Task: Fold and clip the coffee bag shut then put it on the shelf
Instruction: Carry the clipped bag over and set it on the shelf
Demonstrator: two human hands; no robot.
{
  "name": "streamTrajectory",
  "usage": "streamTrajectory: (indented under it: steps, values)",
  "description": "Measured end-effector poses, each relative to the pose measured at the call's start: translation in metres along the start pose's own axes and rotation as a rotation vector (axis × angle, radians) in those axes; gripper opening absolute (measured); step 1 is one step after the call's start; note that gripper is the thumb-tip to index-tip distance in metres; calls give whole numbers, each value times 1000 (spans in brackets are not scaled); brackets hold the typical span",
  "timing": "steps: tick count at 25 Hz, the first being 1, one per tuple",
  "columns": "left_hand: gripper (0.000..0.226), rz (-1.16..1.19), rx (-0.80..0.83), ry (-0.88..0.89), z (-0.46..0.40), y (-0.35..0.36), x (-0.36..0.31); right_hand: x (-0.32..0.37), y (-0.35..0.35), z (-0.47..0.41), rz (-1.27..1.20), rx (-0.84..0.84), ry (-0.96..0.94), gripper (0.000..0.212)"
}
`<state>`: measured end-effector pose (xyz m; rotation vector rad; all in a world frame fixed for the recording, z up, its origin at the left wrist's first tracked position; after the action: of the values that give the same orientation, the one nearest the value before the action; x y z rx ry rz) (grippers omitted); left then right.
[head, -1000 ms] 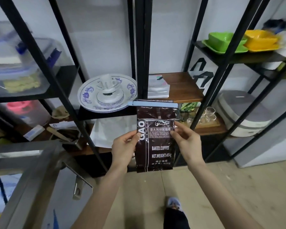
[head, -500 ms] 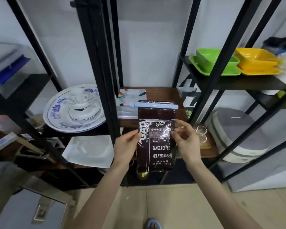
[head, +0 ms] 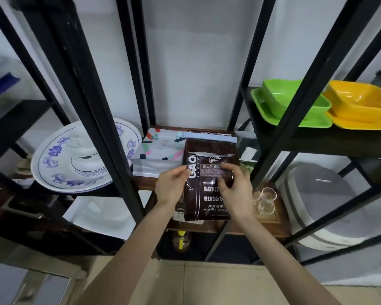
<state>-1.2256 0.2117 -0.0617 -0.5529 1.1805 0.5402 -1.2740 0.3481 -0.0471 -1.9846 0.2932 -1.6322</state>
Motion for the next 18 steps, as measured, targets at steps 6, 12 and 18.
streamTrajectory:
  steps: [6,12,18]
  values:
    - [30,10,32,27,-26,17,-9,-5,6,-34,74,82,8,41]
    - [35,-152,117,99,-35,19,-13,-14,9,-49,68,125,43,39]
    - [42,-417,209,285,-29,12,-7,-17,7,-40,162,160,-100,44]
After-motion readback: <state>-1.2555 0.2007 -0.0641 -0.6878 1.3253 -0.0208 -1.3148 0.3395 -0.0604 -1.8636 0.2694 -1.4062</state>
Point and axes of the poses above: each hand's wrist, its own z-axis away from the middle knuckle, its own y-axis out of the palm, x = y × z, the point moved 1 cm from there along -z, towards the middle knuckle, and after that the axes turned 1 degree about x, right-handed, at the moved point
